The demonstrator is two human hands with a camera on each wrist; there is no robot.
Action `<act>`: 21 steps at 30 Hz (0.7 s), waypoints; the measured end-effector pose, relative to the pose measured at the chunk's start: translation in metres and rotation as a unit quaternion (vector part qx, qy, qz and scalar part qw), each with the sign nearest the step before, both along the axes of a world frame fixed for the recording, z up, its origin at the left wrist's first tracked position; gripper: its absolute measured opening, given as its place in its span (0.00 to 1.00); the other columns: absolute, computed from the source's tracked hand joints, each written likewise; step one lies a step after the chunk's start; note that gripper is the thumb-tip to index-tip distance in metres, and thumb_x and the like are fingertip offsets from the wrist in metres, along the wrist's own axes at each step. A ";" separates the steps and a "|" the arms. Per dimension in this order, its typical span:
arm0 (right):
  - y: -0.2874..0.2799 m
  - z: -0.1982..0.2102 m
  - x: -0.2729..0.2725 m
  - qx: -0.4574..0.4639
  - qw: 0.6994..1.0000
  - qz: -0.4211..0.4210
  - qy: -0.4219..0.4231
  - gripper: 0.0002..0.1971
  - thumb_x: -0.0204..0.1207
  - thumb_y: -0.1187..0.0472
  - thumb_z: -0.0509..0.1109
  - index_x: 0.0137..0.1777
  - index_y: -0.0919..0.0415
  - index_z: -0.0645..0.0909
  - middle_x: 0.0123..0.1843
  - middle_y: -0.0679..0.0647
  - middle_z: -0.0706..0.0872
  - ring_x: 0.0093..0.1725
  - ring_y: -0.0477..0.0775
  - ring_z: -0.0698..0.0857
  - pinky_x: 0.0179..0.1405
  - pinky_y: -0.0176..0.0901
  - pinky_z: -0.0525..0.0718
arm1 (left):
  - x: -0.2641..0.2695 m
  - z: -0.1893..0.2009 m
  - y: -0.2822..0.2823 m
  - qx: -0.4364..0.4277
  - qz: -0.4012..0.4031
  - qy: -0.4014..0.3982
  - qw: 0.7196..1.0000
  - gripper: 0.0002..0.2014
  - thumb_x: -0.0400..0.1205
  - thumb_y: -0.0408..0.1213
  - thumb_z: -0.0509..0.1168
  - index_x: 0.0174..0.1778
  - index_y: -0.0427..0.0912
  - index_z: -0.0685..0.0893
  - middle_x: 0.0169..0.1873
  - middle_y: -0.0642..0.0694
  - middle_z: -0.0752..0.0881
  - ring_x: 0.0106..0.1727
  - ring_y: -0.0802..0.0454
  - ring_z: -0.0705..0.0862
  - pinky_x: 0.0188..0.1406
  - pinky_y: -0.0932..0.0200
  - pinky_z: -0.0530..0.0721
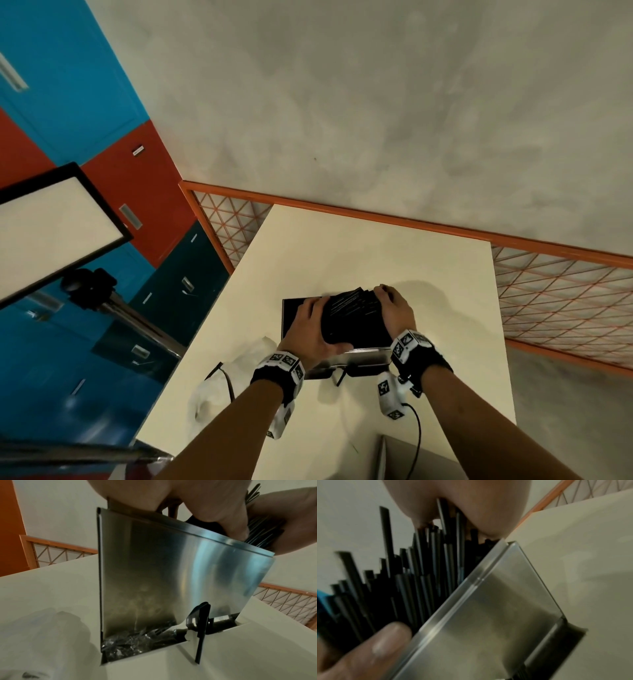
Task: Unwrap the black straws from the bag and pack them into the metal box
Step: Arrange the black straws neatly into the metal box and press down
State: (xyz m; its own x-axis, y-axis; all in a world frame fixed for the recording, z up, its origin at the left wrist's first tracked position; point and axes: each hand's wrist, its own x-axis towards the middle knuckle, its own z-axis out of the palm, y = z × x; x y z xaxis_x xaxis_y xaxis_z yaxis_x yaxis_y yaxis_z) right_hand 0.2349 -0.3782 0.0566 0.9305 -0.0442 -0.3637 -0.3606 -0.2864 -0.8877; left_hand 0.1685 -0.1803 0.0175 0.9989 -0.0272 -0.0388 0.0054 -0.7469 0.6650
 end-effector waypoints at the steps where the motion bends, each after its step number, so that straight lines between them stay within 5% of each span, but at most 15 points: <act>1: 0.002 -0.001 -0.001 0.004 1.000 -0.008 -0.010 0.21 0.82 0.46 0.65 0.72 0.53 0.79 0.72 0.55 0.82 0.68 0.58 0.80 0.64 0.46 0.75 | 0.000 0.001 -0.001 0.000 -0.001 -0.003 1.000 0.55 0.64 0.62 0.80 0.83 0.52 0.61 0.76 0.51 0.65 0.77 0.50 0.70 0.78 0.53 0.73; 4: 0.008 -0.008 -0.007 -0.017 0.999 -0.014 -0.040 0.22 0.82 0.48 0.65 0.75 0.53 0.77 0.73 0.54 0.81 0.71 0.58 0.79 0.72 0.50 0.75 | -0.001 0.000 -0.002 0.002 -0.004 -0.007 1.000 0.56 0.64 0.62 0.80 0.85 0.48 0.60 0.77 0.48 0.65 0.77 0.48 0.70 0.79 0.51 0.73; 12: 0.019 -0.010 -0.034 -0.038 0.989 -0.018 -0.142 0.08 0.85 0.53 0.62 0.58 0.52 0.79 0.48 0.53 0.87 0.49 0.57 0.86 0.47 0.46 0.83 | -0.002 -0.002 -0.001 0.006 -0.011 -0.015 1.000 0.59 0.64 0.66 0.78 0.86 0.45 0.57 0.78 0.48 0.64 0.78 0.47 0.69 0.80 0.48 0.73; 17: 0.025 -0.012 -0.041 0.040 0.993 -0.053 -0.093 0.09 0.83 0.48 0.63 0.57 0.47 0.80 0.51 0.51 0.88 0.52 0.55 0.86 0.50 0.46 0.84 | -0.002 0.000 -0.001 0.001 -0.005 -0.011 1.000 0.60 0.63 0.65 0.79 0.86 0.45 0.57 0.78 0.49 0.65 0.78 0.48 0.69 0.80 0.48 0.72; 21: 0.025 -0.018 -0.034 0.136 0.987 -0.088 -0.004 0.18 0.71 0.37 0.66 0.51 0.46 0.87 0.50 0.50 0.92 0.53 0.55 0.89 0.59 0.55 0.86 | -0.001 0.000 -0.001 0.002 0.003 -0.009 1.000 0.60 0.63 0.66 0.79 0.86 0.46 0.58 0.78 0.49 0.65 0.78 0.48 0.70 0.80 0.47 0.73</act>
